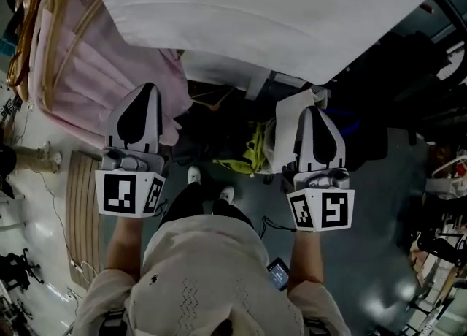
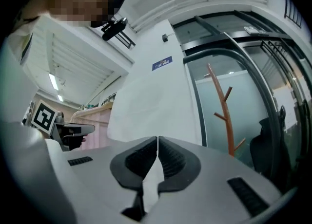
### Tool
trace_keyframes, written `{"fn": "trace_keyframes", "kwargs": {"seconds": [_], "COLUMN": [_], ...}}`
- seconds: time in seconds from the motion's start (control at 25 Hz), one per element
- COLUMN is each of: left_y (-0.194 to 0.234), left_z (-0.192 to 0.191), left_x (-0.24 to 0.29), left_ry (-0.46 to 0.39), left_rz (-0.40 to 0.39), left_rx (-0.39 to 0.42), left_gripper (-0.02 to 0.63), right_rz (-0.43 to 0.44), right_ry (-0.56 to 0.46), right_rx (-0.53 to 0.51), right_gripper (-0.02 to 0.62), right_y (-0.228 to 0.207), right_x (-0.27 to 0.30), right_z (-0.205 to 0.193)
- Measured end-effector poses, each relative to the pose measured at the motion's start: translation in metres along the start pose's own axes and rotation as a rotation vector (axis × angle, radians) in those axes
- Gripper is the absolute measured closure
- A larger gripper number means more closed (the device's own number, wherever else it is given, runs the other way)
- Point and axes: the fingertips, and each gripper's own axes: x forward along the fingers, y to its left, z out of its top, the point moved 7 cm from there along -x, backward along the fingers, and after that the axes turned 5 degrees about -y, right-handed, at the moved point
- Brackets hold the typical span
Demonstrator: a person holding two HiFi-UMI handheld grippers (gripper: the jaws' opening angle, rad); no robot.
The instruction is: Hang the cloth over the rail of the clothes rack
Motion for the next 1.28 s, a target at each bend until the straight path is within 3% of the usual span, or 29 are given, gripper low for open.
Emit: {"fn": "trace_keyframes", "kwargs": {"seconds": [0.12, 0.24, 0.36, 0.52, 0.76, 0.92, 1.28], "left_y": [-0.019, -0.025, -0.033, -0.047, -0.035, -0.037, -0.01], "left_z": [-0.034, -0.062, -0.085, -0.099, -0.129, -0.126, -0.129], "left_x": [-0.025, -0.042, -0.057, -0.07, -0.082, -0.08, -0.085], "left_ry": [0.059, 0.106, 0.133, 0.148, 0.226, 0.179, 0.187], "left_rz": [-0.034, -0.053, -0.121, -0.21, -0.233, -0.241, -0.243], "left_rx": [-0.089, -0.066, -0.078, -0.135, -0.199, -0.244, -0.264], "left_gripper": [0.593, 0.594, 0.594, 0.594, 0.594, 0.594, 0.594], "right_rz": [0.014, 0.062, 0.109, 0.093, -0.026, -0.049, -0.054], "right_ry": [0.09, 0.158, 0.209, 0.235, 0.224, 0.267, 0.298], "right_rx": [0.039, 0.075, 0.084, 0.092, 0.021, 0.04, 0.036], "right_gripper": [0.571, 0.572, 0.572, 0.572, 0.572, 0.572, 0.572], "right_y": [0.025, 0.054, 0.083, 0.111, 0.133, 0.142, 0.162], "right_x": [-0.016, -0.023, -0.031, -0.043, -0.038, -0.041, -0.036], "right_z": [-0.047, -0.082, -0.1, -0.108, -0.119, -0.128, -0.134]}}
